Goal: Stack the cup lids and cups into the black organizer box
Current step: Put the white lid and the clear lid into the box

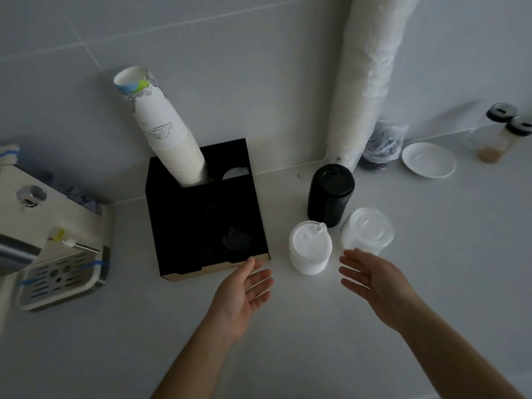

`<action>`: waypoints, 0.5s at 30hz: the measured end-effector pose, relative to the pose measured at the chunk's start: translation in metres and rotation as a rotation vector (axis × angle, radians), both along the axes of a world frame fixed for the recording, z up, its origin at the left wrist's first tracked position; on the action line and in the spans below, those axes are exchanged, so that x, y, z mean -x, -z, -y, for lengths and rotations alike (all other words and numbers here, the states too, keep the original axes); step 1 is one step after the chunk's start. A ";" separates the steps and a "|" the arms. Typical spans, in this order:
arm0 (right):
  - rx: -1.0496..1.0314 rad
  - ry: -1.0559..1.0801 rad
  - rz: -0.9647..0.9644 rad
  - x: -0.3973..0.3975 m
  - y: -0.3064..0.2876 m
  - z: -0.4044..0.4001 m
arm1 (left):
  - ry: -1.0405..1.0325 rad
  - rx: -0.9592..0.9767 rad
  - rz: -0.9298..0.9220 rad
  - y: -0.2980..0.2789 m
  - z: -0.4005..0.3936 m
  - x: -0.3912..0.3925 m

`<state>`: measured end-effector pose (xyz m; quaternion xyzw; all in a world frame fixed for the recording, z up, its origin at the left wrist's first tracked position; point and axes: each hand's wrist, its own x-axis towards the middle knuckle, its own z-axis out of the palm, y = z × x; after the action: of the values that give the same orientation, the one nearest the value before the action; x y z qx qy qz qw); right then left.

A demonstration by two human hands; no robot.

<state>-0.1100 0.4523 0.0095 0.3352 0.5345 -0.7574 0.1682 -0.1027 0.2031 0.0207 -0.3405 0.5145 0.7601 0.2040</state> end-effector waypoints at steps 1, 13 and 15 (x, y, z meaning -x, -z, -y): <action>-0.008 -0.006 0.009 0.001 0.004 -0.001 | 0.013 0.015 0.005 0.003 -0.005 0.003; -0.093 -0.226 -0.026 0.035 0.036 0.019 | 0.314 0.316 -0.017 0.027 -0.061 0.050; -0.128 -0.246 -0.040 0.042 0.039 0.024 | 0.353 0.352 -0.058 0.029 -0.068 0.058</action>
<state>-0.1517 0.4288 -0.0292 0.2621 0.6222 -0.7018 0.2274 -0.1605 0.2710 -0.0087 -0.2539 0.6960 0.6208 0.2564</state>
